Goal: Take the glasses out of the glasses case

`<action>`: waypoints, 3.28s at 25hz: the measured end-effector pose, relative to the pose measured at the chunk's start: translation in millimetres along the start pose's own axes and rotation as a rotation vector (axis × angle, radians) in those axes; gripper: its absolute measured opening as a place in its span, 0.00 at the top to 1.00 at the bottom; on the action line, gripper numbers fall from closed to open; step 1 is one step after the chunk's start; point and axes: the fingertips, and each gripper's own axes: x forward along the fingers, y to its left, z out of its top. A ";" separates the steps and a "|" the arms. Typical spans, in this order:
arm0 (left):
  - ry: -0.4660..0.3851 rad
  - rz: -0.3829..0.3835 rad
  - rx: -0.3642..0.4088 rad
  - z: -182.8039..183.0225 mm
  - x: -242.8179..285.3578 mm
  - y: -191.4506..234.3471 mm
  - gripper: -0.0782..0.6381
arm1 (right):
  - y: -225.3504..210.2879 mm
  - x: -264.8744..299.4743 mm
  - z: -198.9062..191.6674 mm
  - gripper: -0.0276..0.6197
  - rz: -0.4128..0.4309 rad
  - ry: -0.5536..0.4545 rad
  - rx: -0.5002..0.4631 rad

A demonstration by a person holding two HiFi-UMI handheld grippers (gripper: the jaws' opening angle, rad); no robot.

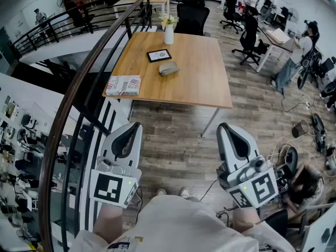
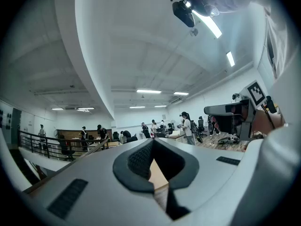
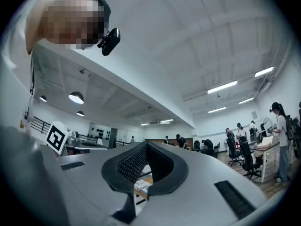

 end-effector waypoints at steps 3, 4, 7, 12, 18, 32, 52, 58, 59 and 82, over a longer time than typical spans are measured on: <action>-0.007 -0.009 -0.004 4.2 3.0 -4.4 0.87 | -3.1 -0.4 0.0 0.92 0.015 0.003 0.020; -0.008 -0.009 -0.003 5.7 3.6 -5.2 0.87 | -4.0 -0.4 0.5 0.92 0.017 0.003 0.024; -0.006 -0.003 0.002 9.2 3.6 -7.2 0.87 | -6.1 -1.4 1.7 0.92 0.022 0.004 0.028; 0.005 -0.009 0.000 7.6 1.0 -13.7 0.87 | -4.6 -3.8 -3.3 0.92 0.044 0.020 0.031; 0.008 -0.010 -0.010 13.9 -2.3 -17.2 0.87 | -4.2 -6.8 -7.3 0.92 0.074 0.032 0.057; 0.042 -0.005 0.028 8.5 10.9 -37.2 0.87 | -31.9 -18.4 -7.0 0.59 0.048 0.016 0.092; 0.077 0.058 0.071 -13.2 75.7 -84.6 0.87 | -118.5 -36.7 -51.8 0.58 0.101 0.037 0.138; 0.068 0.053 0.062 -40.9 108.7 -70.0 0.87 | -131.4 -3.8 -85.2 0.58 0.110 0.061 0.129; 0.067 0.051 0.064 -45.0 116.8 -65.0 0.87 | -135.1 4.2 -89.3 0.58 0.110 0.065 0.132; 0.098 -0.042 -0.011 -137.8 355.9 211.2 0.87 | -212.3 356.8 -152.4 0.58 0.070 0.160 0.097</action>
